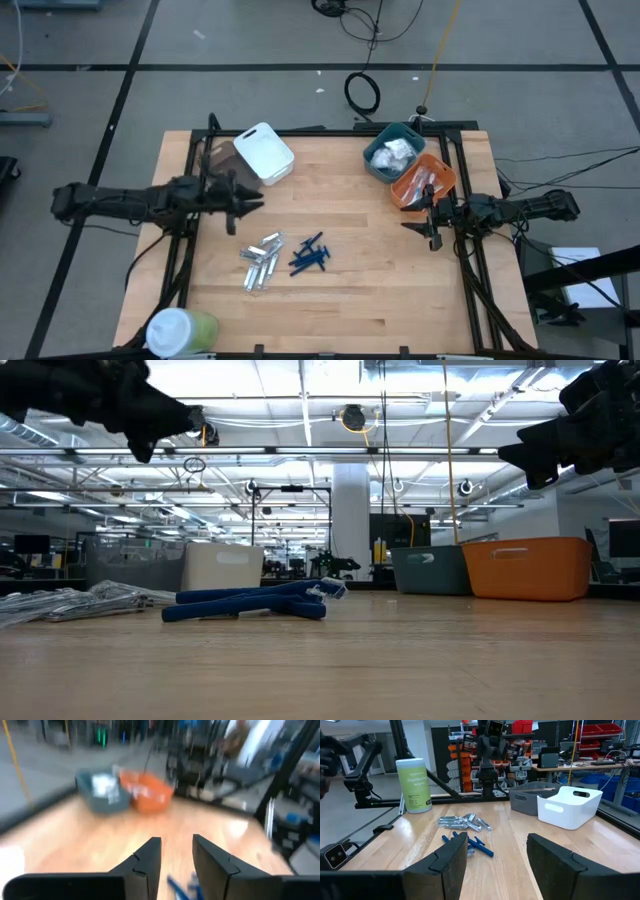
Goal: Pick & Place Travel size toiletries
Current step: Put the silver nail cutter into the black bin
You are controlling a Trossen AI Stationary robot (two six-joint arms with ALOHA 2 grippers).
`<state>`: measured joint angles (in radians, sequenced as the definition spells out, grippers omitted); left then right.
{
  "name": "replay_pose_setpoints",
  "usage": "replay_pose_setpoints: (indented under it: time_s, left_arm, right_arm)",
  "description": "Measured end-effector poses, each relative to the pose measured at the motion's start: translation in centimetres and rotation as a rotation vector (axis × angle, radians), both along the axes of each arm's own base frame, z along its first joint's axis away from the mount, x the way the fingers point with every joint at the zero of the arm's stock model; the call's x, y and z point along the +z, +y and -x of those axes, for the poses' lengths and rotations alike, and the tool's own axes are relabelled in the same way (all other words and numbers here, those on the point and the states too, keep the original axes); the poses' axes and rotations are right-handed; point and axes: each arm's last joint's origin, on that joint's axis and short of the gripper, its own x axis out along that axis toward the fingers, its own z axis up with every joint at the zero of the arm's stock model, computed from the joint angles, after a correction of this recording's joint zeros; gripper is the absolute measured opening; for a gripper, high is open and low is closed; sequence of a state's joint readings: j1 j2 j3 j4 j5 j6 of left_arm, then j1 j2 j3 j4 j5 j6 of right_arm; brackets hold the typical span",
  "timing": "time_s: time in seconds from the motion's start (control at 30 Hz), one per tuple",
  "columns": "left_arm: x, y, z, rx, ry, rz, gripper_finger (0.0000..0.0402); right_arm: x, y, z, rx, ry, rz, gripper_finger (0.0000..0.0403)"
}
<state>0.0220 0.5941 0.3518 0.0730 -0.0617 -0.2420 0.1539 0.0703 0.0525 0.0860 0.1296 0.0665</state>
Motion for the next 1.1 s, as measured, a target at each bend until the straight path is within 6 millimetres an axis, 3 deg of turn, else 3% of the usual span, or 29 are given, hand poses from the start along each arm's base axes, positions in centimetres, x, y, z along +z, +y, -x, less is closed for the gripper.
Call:
replay_pose_setpoints:
  time_s: [0.2,0.37,0.73,0.9,1.1]
  left_arm:
    - [1.8,-0.7,-3.1,0.101,0.328,0.144,0.0169]
    - [1.5,-2.3,-5.6,0.058,0.516,0.164,0.0219]
    - [-4.8,-4.5,-8.8,0.114,0.822,0.211,0.023]
    - [-7.4,-4.2,-9.7,0.147,0.936,0.169,0.023]
    - [-9.1,-3.2,-9.9,0.2,1.027,0.154,0.023]
  right_arm:
    - [0.0,0.0,0.0,0.0,0.0,0.0,0.0192]
    - [0.0,0.0,0.0,0.0,0.0,0.0,0.0194]
    - [0.0,0.0,0.0,0.0,0.0,0.0,0.0196]
    - [0.0,0.0,0.0,0.0,0.0,0.0,0.0195]
    - [0.0,0.0,0.0,0.0,0.0,0.0,0.0193]
